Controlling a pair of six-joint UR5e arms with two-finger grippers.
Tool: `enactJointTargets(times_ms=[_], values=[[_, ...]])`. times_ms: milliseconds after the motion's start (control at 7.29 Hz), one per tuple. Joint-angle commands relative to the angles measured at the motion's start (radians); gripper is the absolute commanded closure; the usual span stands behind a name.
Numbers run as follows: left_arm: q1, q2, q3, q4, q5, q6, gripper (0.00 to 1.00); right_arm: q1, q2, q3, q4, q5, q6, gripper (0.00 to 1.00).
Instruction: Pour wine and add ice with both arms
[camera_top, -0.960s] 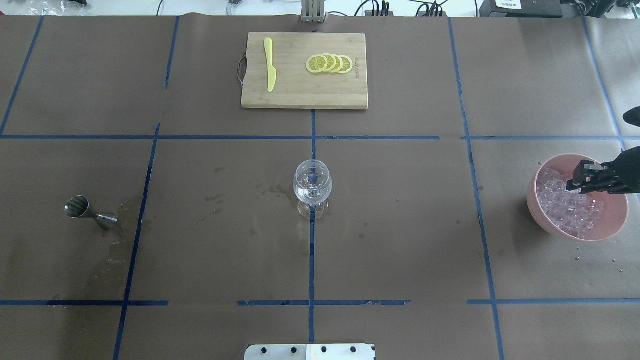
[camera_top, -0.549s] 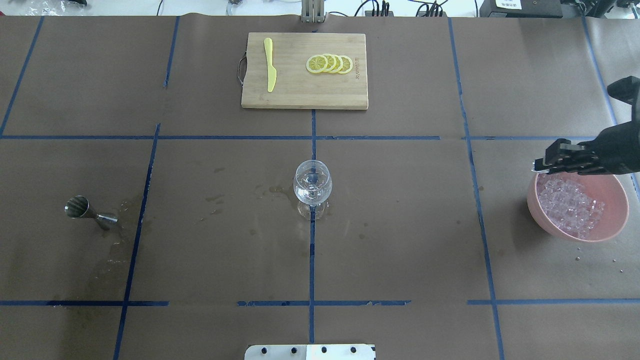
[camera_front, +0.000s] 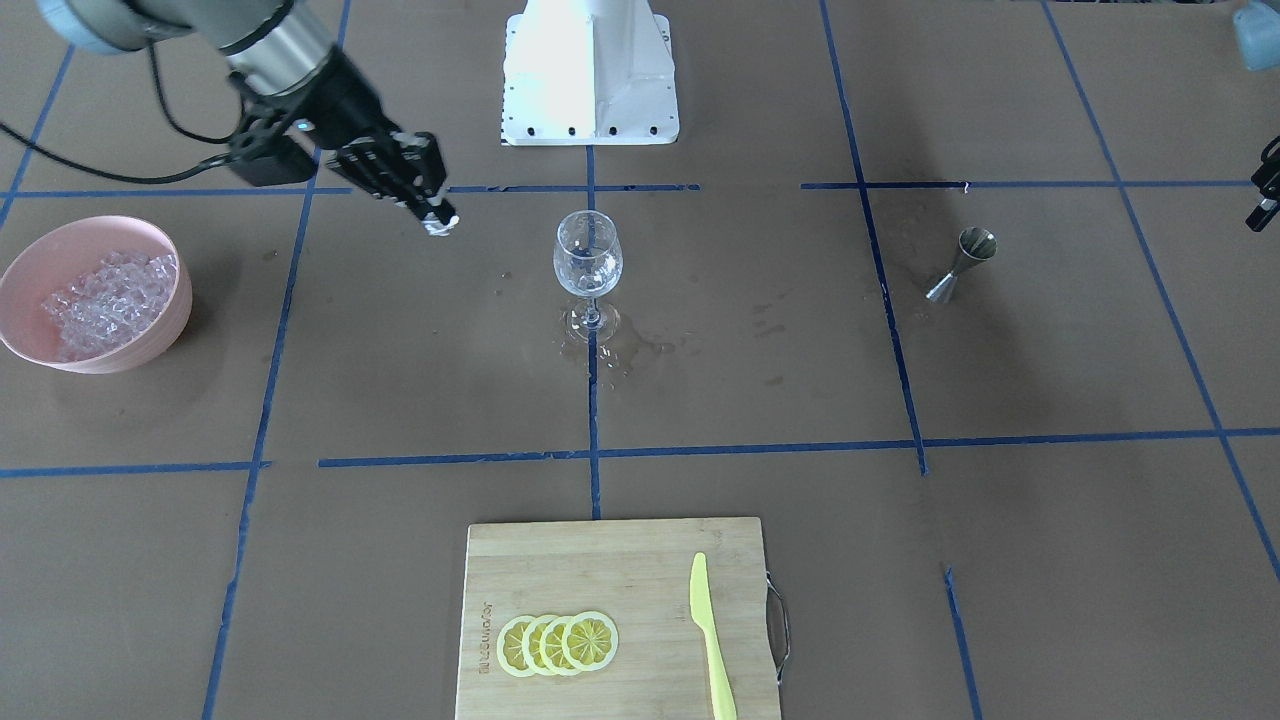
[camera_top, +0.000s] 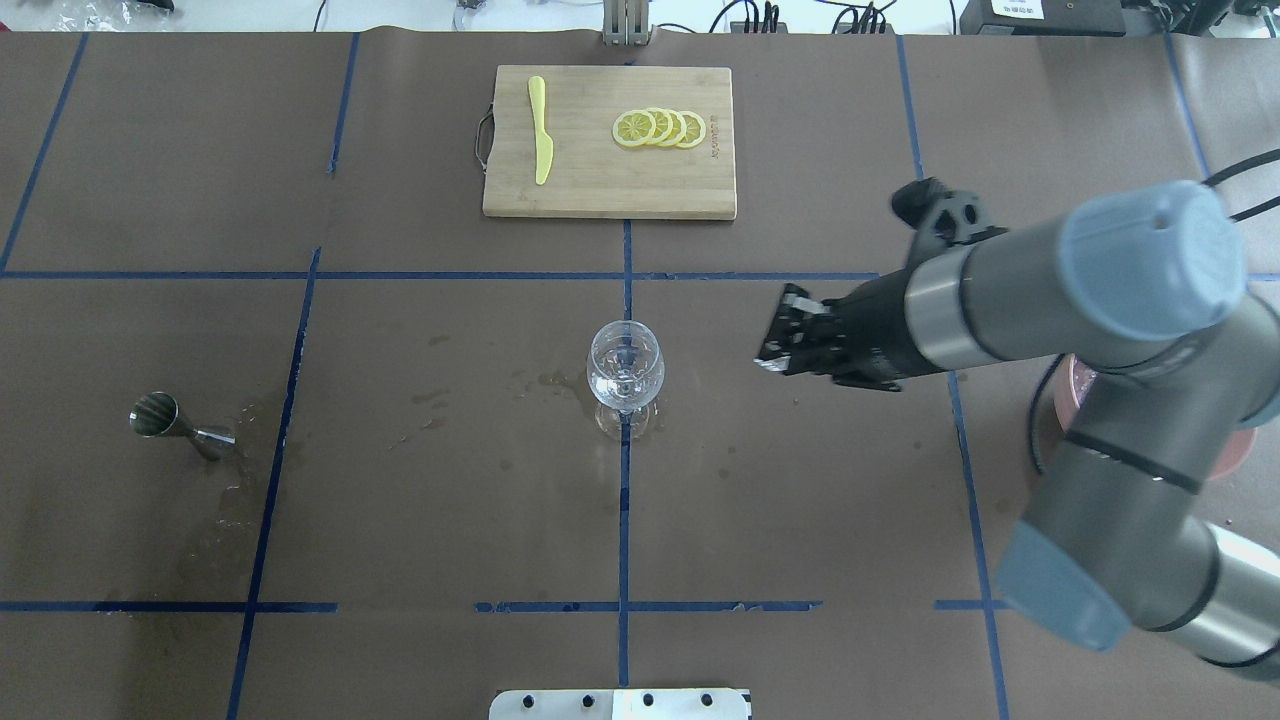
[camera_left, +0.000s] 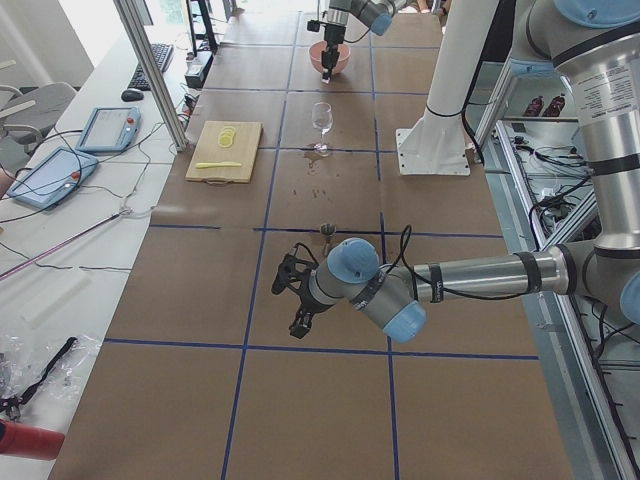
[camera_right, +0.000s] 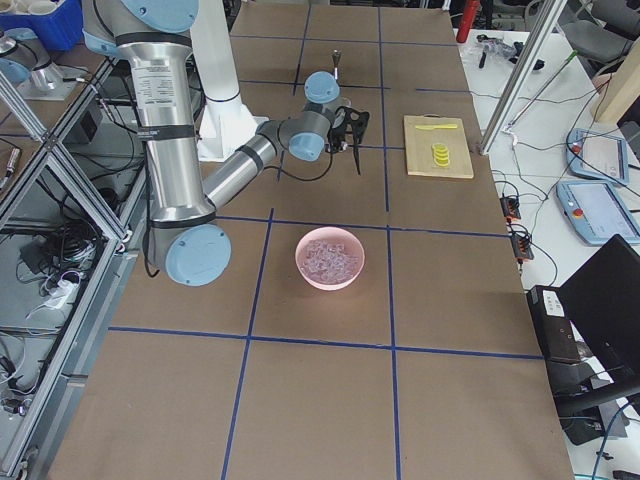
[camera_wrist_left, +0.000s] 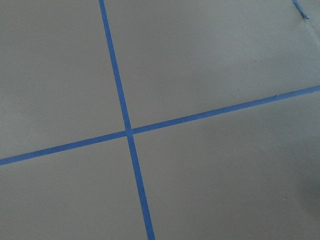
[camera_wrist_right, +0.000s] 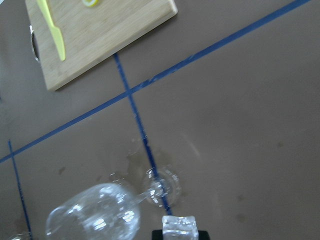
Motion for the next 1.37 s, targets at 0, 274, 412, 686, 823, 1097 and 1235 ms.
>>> enactJointTargets(times_ms=[0, 274, 412, 686, 823, 1097, 1235], values=[[0.000, 0.000, 0.003, 0.000, 0.002, 0.000, 0.00, -0.130, 0.263, -0.085, -0.191, -0.152, 0.101, 1.00], [0.000, 0.001, 0.003, 0.000, 0.002, 0.000, 0.00, -0.132, 0.305, -0.128, -0.190, -0.152, 0.112, 1.00], [0.000, 0.001, 0.003, 0.000, 0.002, 0.000, 0.00, -0.117, 0.305, -0.131, -0.188, -0.169, 0.110, 1.00], [0.000, 0.001, -0.002, -0.001, 0.000, 0.000, 0.00, -0.103, 0.277, -0.127, -0.194, -0.175, 0.110, 1.00], [0.000, 0.001, -0.003, -0.001, 0.000, 0.000, 0.00, -0.104, 0.274, -0.128, -0.196, -0.175, 0.110, 1.00], [0.000, 0.001, -0.003, -0.001, 0.000, 0.000, 0.00, -0.104, 0.271, -0.131, -0.197, -0.179, 0.112, 0.00], [0.000, 0.001, -0.002, -0.001, 0.002, 0.000, 0.00, -0.097, 0.271, -0.128, -0.197, -0.180, 0.105, 0.00]])
